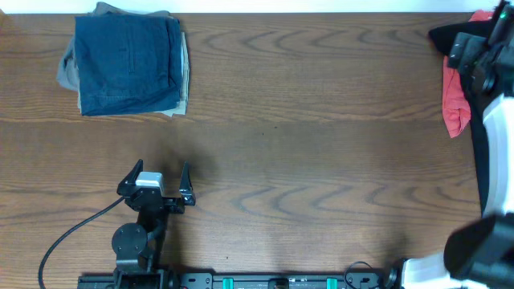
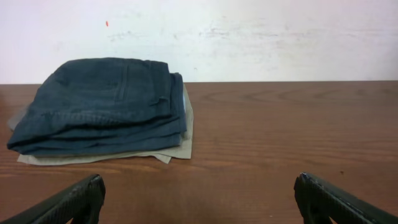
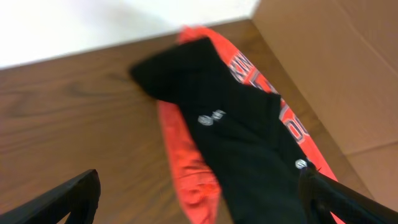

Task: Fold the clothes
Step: 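Reach the right gripper to the black shirt on the right edge and grasp it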

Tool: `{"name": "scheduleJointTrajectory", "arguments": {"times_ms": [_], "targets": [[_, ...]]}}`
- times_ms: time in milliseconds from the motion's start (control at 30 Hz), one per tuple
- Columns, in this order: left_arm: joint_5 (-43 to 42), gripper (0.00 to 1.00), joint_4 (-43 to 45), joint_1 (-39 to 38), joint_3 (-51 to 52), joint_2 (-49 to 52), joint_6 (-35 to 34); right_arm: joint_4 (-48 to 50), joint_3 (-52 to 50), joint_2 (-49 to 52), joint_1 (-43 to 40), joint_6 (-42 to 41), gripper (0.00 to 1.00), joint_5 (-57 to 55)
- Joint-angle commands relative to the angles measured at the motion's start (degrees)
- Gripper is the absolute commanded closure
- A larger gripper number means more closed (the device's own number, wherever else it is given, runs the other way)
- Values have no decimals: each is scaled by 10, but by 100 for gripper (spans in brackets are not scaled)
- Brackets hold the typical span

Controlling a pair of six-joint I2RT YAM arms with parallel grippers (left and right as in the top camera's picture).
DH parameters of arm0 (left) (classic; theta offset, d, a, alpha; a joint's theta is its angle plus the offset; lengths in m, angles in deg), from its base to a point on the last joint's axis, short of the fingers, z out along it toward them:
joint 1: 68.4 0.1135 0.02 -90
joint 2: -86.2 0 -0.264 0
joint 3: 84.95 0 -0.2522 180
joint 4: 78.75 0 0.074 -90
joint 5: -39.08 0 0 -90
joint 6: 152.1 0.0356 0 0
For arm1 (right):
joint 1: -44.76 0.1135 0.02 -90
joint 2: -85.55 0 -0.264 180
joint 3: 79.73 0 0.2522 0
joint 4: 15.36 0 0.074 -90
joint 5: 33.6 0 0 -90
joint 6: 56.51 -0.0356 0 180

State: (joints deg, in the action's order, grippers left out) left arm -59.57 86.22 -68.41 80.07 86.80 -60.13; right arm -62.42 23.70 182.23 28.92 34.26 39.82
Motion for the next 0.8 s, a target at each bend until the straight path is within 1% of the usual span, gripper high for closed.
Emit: {"name": "scheduleJointTrajectory", "arguments": {"times_ms": [0,167,333,467,767], "targets": [[-8,2,-19,3,10,-4,8,7,25,26,-28,26,1,-16],[-8,2,-19,3,10,-4,8,44,25,68,-68,44,1,-7],[-8,2,-19,3,10,-4,8,68,25,115,-111,73,1,47],[-8,2,-19,3,10,-4,8,74,25,152,-141,73,1,73],[-8,2,-19,3,10,-4,8,73,25,247,-188,83,1,76]]}}
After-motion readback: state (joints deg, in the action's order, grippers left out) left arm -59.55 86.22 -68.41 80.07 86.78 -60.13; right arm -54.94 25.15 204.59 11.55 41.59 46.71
